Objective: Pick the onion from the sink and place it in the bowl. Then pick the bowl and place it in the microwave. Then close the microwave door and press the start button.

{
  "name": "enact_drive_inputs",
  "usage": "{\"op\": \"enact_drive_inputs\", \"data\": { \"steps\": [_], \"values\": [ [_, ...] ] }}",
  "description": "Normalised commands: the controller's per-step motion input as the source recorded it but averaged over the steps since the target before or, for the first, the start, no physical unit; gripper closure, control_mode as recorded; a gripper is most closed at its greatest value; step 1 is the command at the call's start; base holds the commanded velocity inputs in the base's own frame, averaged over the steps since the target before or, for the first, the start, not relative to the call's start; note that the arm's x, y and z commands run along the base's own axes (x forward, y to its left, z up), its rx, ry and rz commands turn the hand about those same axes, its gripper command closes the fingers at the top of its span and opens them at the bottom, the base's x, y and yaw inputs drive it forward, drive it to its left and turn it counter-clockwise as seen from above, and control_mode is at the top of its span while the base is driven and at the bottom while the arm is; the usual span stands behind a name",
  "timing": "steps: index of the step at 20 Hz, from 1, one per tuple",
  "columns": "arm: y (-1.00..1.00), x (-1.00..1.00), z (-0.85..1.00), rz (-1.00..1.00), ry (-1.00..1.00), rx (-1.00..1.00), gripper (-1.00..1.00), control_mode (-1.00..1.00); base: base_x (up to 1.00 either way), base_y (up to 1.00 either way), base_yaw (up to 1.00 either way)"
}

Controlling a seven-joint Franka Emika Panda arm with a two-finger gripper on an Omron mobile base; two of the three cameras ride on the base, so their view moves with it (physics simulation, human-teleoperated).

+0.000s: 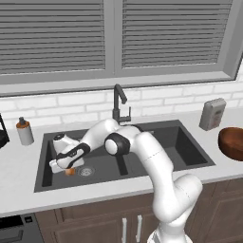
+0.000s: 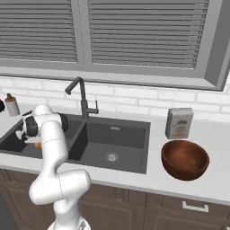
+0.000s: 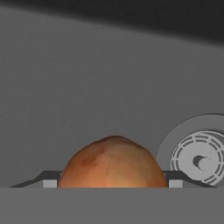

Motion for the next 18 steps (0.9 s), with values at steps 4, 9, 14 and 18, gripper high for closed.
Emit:
{"op": "enact_drive_inputs", "data": {
  "steps": [4,9,14,18],
  "values": [
    [-0.04,-0.70,-0.06,0.00,-0.07,0.00,1.00,-1.00,0.00,0.00,0.00],
    [-0.51,-0.78,0.74,-0.09,-0.11,0.00,1.00,-1.00,0.00,0.00,0.00],
    [-0.70,-0.23,1.00,-0.20,0.00,0.00,1.00,-1.00,0.00,0.00,0.00],
    [-0.85,-0.29,1.00,-0.25,0.01,0.00,1.00,-1.00,0.00,0.00,0.00]
  ]
}}
